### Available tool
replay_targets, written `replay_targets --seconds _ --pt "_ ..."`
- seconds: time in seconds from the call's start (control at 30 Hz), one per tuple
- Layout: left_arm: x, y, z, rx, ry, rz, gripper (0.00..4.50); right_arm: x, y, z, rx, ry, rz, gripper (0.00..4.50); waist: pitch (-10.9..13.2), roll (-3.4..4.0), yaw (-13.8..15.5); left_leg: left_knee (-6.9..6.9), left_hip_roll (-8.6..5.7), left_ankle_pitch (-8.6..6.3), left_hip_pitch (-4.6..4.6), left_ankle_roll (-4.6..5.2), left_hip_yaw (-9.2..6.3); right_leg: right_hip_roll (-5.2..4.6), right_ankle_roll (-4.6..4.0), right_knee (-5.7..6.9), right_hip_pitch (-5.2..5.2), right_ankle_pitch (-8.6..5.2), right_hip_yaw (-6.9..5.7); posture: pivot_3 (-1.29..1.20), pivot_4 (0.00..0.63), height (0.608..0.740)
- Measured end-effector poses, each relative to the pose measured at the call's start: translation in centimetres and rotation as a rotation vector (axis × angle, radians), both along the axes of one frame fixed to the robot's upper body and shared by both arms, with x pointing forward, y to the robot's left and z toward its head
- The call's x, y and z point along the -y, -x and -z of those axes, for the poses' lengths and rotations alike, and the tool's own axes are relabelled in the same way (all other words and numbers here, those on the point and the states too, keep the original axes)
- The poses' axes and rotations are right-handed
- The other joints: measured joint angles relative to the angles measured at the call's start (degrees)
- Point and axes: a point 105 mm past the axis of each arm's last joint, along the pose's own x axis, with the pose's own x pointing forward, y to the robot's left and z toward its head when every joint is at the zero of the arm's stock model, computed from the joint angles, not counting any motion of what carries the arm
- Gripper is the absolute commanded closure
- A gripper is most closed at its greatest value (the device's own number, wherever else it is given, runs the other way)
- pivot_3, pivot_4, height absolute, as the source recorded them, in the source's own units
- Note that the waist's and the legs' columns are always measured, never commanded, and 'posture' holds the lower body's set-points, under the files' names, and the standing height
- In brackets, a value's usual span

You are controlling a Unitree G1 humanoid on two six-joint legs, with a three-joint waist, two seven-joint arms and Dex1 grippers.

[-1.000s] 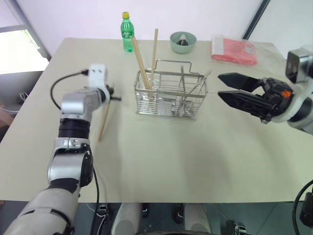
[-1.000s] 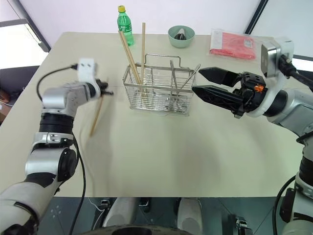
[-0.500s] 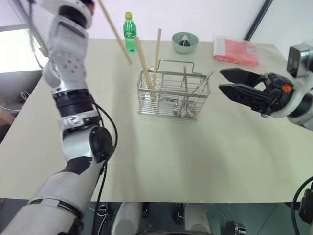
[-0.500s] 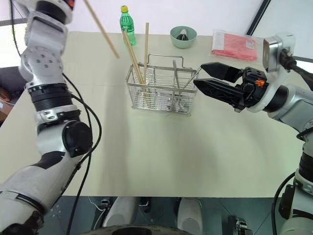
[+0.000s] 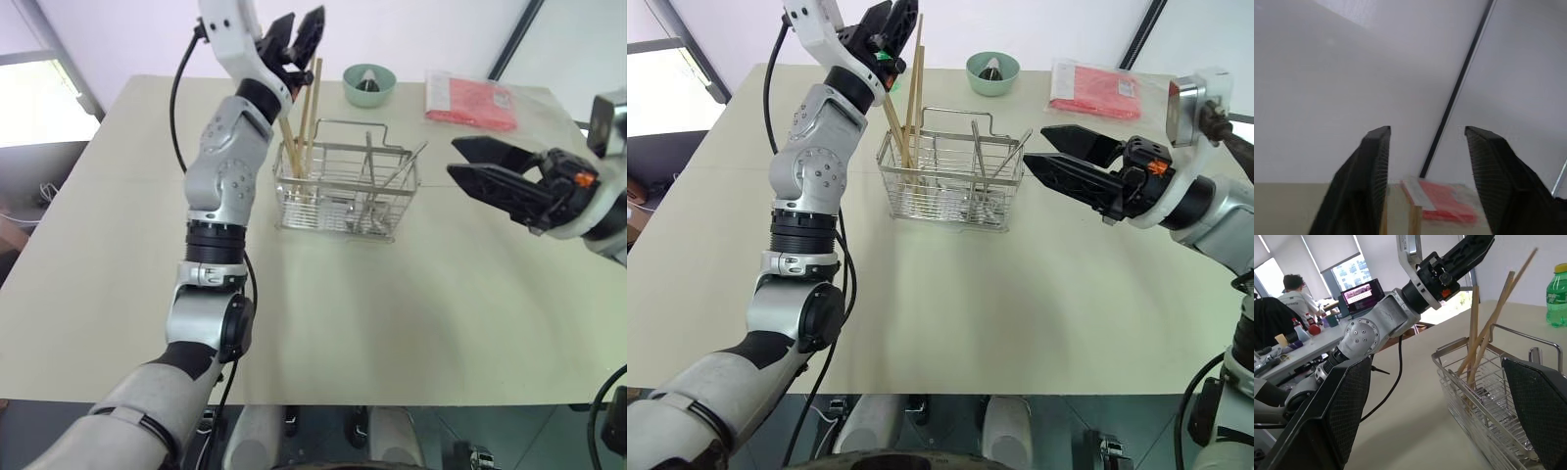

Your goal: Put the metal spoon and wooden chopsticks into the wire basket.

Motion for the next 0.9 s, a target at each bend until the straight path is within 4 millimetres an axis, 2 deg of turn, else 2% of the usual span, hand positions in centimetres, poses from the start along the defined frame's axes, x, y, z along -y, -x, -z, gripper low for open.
replay_targets --seconds 0.03,0.23,0.33,0.47,0.53,0.6,0.67,0.7,0.73,0.77,0.83,0.87,0.9 --pt "0.0 0.1 -0.1 0.003 0.001 0.001 0.08 0.0 0.0 0.1 -0.004 -0.002 0.001 0.08 0.00 0.00 0.00 0.00 0.00 0.00 0.00 0.00 0.00 0.01 0.00 0.00 0.00 0.00 0.00 0.00 0.150 0.671" --pt "-0.5 0.8 -0.9 -0.001 -0.012 0.031 0.03 0.3 -0.1 0.4 -0.001 0.024 0.011 0.08 0.00 0.00 -0.07 0.00 0.00 0.00 0.01 0.01 0.00 0.05 0.00 0.01 0.00 0.00 0.00 0.00 0.150 0.671" --pt "-3.9 1.0 -1.5 -0.022 -0.122 0.023 0.03 1.2 -0.5 1.2 0.000 0.090 0.050 0.08 0.01 0.02 -0.46 0.00 0.07 0.00 0.01 0.00 0.05 0.21 0.00 0.04 -0.08 -0.01 0.07 0.00 0.150 0.671" --pt "-9.5 3.9 -2.6 0.030 -0.433 0.020 0.03 3.2 -1.6 2.6 -0.010 0.166 0.107 0.08 0.01 0.12 -0.75 -0.06 0.16 0.00 0.02 -0.05 0.10 0.35 -0.03 0.02 -0.15 -0.02 0.16 0.00 0.150 0.671" --pt "-11.5 5.5 -0.7 0.004 -0.632 0.037 0.03 4.0 -1.8 3.8 -0.026 0.220 0.116 0.08 -0.07 0.34 -0.69 -0.08 0.16 0.10 0.09 -0.33 0.18 0.33 -0.05 -0.01 -0.14 -0.03 0.21 0.00 0.150 0.671" --pt "-13.2 6.4 3.2 -0.093 -0.819 0.082 0.03 4.7 -2.0 4.8 -0.034 0.257 0.117 0.08 -0.06 0.41 -0.13 -0.11 0.16 0.05 0.09 -0.28 0.19 0.31 -0.22 -0.07 -0.35 -0.12 0.21 0.00 0.150 0.671" --pt "-14.1 7.0 6.6 -0.194 -0.922 0.140 0.03 4.8 -2.1 5.3 -0.032 0.281 0.101 0.08 -0.03 0.45 0.24 -0.16 0.18 -0.02 -0.06 -0.17 0.17 0.34 -0.37 -0.08 -0.49 -0.08 0.31 0.00 0.150 0.671" --pt "-14.3 7.2 7.5 -0.222 -0.944 0.161 0.03 4.9 -2.1 5.4 -0.030 0.290 0.100 0.08 -0.02 0.44 0.42 -0.23 0.18 -0.01 -0.13 -0.19 0.18 0.47 -0.41 0.11 -0.53 -0.07 0.60 0.00 0.150 0.671" --pt "-14.4 7.4 8.0 -0.233 -0.959 0.172 0.03 4.9 -2.1 5.5 -0.028 0.297 0.094 0.08 -0.02 0.44 0.53 -0.31 0.17 0.00 -0.14 -0.20 0.24 0.69 -0.46 0.54 -0.70 -0.05 1.00 0.00 0.150 0.671" --pt "-14.5 7.8 8.4 -0.243 -0.979 0.183 0.03 4.9 -2.1 5.6 -0.023 0.304 0.088 0.08 -0.06 0.36 0.66 -0.41 0.04 0.01 -0.17 -0.21 0.44 1.06 -1.38 2.15 -1.00 -0.65 1.47 0.00 0.150 0.671" --pt "-14.5 8.2 8.8 -0.252 -0.998 0.197 0.03 5.2 -2.2 5.8 -0.024 0.314 0.091 0.08 -0.05 0.23 0.93 -0.79 -0.34 0.09 0.22 -0.34 1.08 1.31 -2.17 3.06 -1.38 -2.53 2.39 0.00 0.150 0.671" --pt "-14.5 8.4 8.8 -0.244 -1.000 0.200 0.03 5.2 -2.3 5.9 -0.029 0.316 0.092 0.08 0.00 -0.01 1.05 -0.96 -0.36 0.20 0.39 -0.50 1.56 0.57 -1.71 2.98 -1.46 -2.85 2.49 0.00 0.150 0.671" --pt "-14.4 8.6 8.6 -0.234 -1.005 0.201 0.03 5.4 -2.4 6.1 -0.039 0.316 0.095 0.08 0.00 0.01 1.05 -0.86 0.02 0.40 0.38 -0.84 1.80 0.39 -1.71 2.98 -1.49 -2.85 2.21 0.00 0.150 0.671"
